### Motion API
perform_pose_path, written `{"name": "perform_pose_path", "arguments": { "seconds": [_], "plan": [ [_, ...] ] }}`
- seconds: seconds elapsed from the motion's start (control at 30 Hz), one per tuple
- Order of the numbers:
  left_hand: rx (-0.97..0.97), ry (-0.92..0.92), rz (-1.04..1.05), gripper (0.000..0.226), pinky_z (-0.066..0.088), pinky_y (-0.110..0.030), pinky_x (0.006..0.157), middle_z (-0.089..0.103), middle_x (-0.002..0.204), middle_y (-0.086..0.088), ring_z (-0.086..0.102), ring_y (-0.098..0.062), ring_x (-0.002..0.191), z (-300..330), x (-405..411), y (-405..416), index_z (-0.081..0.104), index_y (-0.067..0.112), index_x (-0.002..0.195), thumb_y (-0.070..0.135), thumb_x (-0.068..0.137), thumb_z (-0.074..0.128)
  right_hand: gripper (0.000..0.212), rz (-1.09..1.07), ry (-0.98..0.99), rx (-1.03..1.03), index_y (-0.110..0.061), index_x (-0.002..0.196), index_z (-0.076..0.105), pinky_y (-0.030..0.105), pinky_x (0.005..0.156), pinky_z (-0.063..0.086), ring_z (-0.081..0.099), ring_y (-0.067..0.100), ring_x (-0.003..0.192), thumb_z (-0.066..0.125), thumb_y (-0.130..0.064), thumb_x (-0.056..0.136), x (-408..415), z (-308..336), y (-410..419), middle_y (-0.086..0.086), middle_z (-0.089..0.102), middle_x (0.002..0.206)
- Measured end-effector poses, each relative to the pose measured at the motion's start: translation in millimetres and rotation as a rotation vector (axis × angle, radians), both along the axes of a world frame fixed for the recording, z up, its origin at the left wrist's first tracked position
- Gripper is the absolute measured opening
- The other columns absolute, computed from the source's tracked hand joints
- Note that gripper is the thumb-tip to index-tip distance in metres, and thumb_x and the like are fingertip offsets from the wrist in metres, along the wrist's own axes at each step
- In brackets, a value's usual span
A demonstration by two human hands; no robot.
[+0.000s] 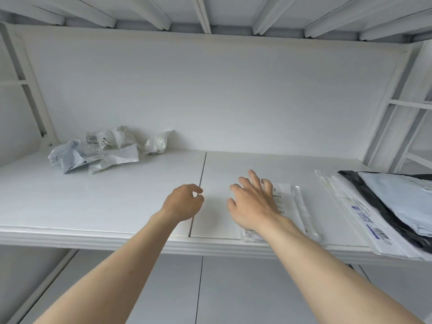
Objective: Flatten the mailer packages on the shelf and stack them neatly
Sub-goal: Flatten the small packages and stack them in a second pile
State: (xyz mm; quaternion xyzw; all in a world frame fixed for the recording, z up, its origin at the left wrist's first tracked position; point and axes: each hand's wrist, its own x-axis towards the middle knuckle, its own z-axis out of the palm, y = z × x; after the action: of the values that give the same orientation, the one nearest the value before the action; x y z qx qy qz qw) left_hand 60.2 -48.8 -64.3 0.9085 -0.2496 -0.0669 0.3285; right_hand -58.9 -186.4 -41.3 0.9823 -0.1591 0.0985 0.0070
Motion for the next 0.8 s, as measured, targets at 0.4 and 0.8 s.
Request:
{"name": "perform_pose_path", "arguments": {
  "seconds": [0.4,0.8],
  "plan": [
    [0.144,-0.077,0.15,0.033,0.043,-0.037,0.099,0.059,0.127,-0.003,0.057,-0.025,0.112,-27,58,124,0.063,0.029,0.123,0.025,0.092,0.052,0.041,0.17,0.241,0.001,-0.013,0.126,0.052,0.04,0.104,0.028,0.028,0.029,0.133,0.04,-0.007,0.088,74,-29,79,0.008,0.046,0.134],
    [-0.049,-0.156,-0.082,0.031,0.042,-0.029,0.096,0.053,0.131,0.006,0.053,-0.012,0.098,4,1,30,0.063,0.031,0.121,0.023,0.093,0.051,0.042,0.252,0.087,0.311,-0.022,0.136,0.053,0.033,0.106,0.039,0.047,0.02,0.129,0.04,-0.016,0.096,18,-14,33,-0.004,0.048,0.142]
  ]
}}
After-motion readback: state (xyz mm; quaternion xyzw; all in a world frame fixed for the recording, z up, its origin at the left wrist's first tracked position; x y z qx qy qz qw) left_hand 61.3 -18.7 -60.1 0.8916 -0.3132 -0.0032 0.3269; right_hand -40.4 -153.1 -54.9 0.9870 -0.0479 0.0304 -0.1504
